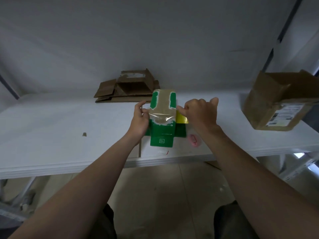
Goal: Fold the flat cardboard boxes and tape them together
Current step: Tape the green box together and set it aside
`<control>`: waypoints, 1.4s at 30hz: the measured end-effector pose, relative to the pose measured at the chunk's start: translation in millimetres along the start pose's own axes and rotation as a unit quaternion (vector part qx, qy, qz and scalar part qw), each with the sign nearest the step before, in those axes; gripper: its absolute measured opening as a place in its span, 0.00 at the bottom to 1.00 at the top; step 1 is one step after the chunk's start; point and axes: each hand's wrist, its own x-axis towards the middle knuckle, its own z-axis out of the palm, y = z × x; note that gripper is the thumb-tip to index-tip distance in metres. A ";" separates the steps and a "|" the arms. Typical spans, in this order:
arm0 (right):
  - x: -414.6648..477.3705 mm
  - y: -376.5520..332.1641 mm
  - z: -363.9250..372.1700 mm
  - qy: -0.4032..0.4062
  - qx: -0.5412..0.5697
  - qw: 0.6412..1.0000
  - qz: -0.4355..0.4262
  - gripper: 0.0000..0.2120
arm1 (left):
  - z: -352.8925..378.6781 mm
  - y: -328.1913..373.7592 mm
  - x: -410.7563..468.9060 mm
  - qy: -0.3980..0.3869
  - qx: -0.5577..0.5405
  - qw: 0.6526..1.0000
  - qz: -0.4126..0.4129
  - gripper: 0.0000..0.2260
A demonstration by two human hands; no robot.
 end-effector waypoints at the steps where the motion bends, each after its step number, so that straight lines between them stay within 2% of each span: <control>1: 0.2 0.8 3.3 0.005 0.000 1.000 0.004 0.28 | 0.3 0.9 3.4 -0.013 0.003 1.000 -0.001 0.18; 5: 4.4 3.2 11.9 0.012 -0.009 1.000 0.013 0.27 | -2.8 -5.3 16.7 -0.052 0.015 0.998 -0.027 0.20; 8: 10.6 5.0 15.2 0.024 0.015 1.000 0.013 0.26 | -5.3 -11.4 23.6 -0.038 0.014 0.996 -0.074 0.19; 12: 12.8 6.2 17.4 0.028 0.023 0.999 0.008 0.26 | -1.7 -12.4 29.5 0.054 0.109 0.993 -0.008 0.06; 15: 13.3 4.6 19.3 0.026 0.027 0.999 0.007 0.26 | 6.1 -16.6 22.6 0.131 0.227 0.962 0.076 0.04; 17: 12.2 7.2 19.5 0.025 0.023 0.999 0.010 0.26 | 12.0 -15.6 15.0 0.136 0.233 0.956 0.113 0.07; 19: 11.3 9.3 20.2 0.028 0.036 0.999 0.012 0.26 | 13.2 -9.4 7.7 0.141 0.208 0.961 0.115 0.11; 25: 11.7 9.7 22.6 0.018 0.085 0.996 0.003 0.27 | 16.3 9.7 1.6 0.128 0.126 0.984 0.012 0.17; 28: 10.4 8.6 23.9 0.013 0.090 0.996 0.008 0.26 | 25.9 15.1 3.6 0.100 0.150 0.983 -0.017 0.39; 29: 9.8 7.1 23.4 0.011 0.091 0.996 0.009 0.26 | 31.3 16.4 4.1 0.097 0.176 0.979 -0.014 0.43; 33: 10.2 0.9 20.4 0.000 0.082 0.997 0.002 0.24 | 54.0 22.2 7.6 0.123 0.235 0.963 -0.040 0.44; 38: 11.6 0.9 19.4 -0.013 0.095 0.995 0.003 0.24 | 54.2 23.3 16.9 0.133 0.233 0.962 -0.058 0.45; 40: 12.4 2.6 20.1 -0.013 0.093 0.996 0.003 0.24 | 48.1 20.3 21.9 0.121 0.204 0.968 -0.079 0.46; 42: 12.5 1.7 18.6 -0.013 0.088 0.996 0.004 0.25 | 38.7 19.5 21.8 0.109 0.112 0.983 -0.094 0.46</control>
